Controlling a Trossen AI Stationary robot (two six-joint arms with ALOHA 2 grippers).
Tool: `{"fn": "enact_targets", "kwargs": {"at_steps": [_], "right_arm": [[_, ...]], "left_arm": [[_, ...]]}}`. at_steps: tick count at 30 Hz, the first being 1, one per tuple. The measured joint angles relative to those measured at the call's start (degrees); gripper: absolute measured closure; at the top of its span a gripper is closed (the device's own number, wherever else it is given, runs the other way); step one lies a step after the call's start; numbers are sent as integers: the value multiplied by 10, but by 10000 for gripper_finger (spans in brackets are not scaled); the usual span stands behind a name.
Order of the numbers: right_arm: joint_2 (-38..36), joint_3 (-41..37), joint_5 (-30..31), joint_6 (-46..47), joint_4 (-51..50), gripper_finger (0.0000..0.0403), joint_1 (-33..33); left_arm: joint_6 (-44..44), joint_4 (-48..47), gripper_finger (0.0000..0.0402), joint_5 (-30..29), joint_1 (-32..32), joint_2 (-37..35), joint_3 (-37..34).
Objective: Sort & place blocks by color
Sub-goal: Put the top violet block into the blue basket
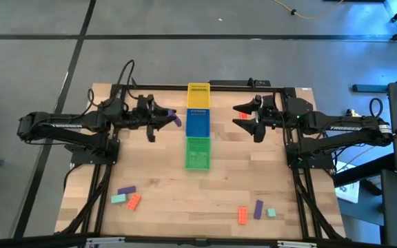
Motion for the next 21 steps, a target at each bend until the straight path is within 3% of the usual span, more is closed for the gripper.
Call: {"fn": "enact_targets", "kwargs": {"at_steps": [5, 14, 21], "right_arm": [[0, 0, 0, 0, 3, 89, 0], [0, 0, 0, 14, 3, 89, 0], [1, 0, 11, 14, 3, 89, 0]], "left_arm": [[-4, -50, 303, 20, 41, 69, 69], [57, -283, 303, 109, 131, 276, 254], [52, -320, 303, 112, 154, 423, 309]]}}
